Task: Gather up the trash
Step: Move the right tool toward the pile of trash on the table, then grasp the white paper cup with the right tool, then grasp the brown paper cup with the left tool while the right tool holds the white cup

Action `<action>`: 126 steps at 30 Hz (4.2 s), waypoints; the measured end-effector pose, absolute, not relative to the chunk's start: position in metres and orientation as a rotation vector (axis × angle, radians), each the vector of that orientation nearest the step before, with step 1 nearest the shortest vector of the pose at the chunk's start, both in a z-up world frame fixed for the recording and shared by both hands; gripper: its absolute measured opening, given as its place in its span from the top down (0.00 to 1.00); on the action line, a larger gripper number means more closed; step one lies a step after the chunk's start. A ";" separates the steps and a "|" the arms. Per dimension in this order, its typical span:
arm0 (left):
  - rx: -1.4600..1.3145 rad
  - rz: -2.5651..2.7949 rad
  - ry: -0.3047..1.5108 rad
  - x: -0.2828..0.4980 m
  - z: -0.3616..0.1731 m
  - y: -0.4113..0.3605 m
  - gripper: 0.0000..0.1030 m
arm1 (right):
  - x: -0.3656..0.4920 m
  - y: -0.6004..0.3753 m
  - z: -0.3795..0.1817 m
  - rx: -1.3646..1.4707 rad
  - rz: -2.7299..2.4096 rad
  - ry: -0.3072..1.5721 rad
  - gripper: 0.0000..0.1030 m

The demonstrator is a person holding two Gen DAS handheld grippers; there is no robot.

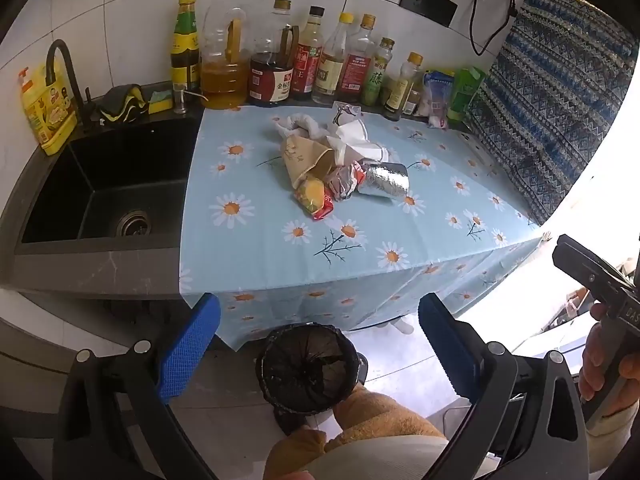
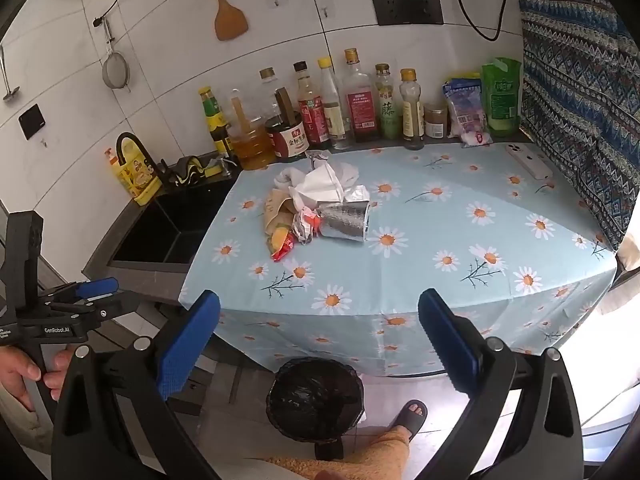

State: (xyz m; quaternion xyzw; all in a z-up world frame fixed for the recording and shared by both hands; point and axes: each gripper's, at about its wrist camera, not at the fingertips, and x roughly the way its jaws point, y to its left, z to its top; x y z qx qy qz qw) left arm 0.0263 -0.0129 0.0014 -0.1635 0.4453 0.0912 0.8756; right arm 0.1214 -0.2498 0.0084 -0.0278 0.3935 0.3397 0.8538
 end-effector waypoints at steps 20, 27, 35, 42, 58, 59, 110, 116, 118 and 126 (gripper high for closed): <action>-0.343 0.183 0.918 0.025 0.005 -0.013 0.06 | 0.119 -0.245 0.013 -0.084 0.721 0.815 0.05; -0.347 0.183 0.919 0.021 0.004 -0.005 0.06 | 0.115 -0.239 0.014 -0.127 0.698 0.806 0.05; -0.357 0.170 0.936 0.026 0.000 0.004 0.06 | 0.120 -0.235 0.010 -0.069 0.696 0.844 0.05; -0.395 0.175 0.936 0.044 -0.008 0.014 0.06 | 0.141 -0.225 0.008 -0.069 0.732 0.840 0.05; -0.502 0.279 0.990 0.099 -0.038 0.058 0.06 | 0.248 -0.145 -0.022 -0.155 0.811 0.945 0.05; -0.506 0.284 0.991 0.101 -0.039 0.059 0.06 | 0.256 -0.136 -0.026 -0.168 0.810 0.960 0.05; -0.743 0.404 1.056 0.141 -0.096 0.108 0.07 | 0.378 0.001 -0.120 -0.414 0.811 1.130 0.20; -0.714 0.374 1.055 0.157 -0.092 0.104 0.07 | 0.379 -0.014 -0.100 -0.368 0.812 1.107 0.20; -0.703 0.360 1.051 0.164 -0.090 0.102 0.07 | 0.379 -0.022 -0.091 -0.348 0.813 1.097 0.20; -0.677 0.271 1.034 0.204 -0.084 0.098 0.07 | 0.381 -0.065 -0.065 -0.286 0.783 1.056 0.20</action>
